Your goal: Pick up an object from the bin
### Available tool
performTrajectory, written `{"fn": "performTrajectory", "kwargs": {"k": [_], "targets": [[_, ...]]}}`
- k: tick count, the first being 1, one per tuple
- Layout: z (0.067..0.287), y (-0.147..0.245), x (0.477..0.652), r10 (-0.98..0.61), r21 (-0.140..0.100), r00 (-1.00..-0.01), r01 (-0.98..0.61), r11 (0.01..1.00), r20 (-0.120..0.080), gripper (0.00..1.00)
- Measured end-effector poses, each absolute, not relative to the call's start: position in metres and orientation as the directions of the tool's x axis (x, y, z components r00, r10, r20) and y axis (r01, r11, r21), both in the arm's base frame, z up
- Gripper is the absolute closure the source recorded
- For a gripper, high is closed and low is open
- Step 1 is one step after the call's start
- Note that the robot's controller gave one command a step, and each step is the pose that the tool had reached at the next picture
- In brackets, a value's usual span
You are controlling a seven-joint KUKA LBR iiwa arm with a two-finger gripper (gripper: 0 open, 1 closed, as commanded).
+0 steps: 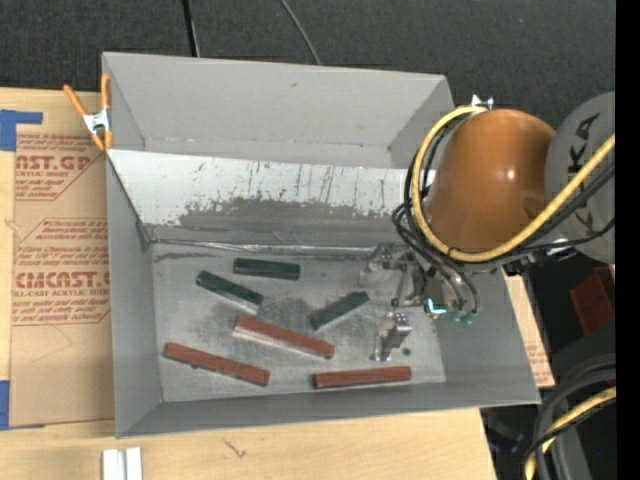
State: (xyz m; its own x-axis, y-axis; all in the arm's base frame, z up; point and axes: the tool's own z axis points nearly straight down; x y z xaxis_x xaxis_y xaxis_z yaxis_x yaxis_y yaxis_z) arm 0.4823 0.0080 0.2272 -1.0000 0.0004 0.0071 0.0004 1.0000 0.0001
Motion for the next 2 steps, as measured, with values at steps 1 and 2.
{"fn": "performTrajectory", "kwargs": {"k": [1, 2], "targets": [[0.231, 0.008, 0.484, 0.000, 0.000, -1.000, 0.000, 1.000, -0.001, 0.00], [0.177, 0.009, 0.498, 0.081, 0.001, -0.997, 0.081, 0.997, -0.006, 0.00]]}}
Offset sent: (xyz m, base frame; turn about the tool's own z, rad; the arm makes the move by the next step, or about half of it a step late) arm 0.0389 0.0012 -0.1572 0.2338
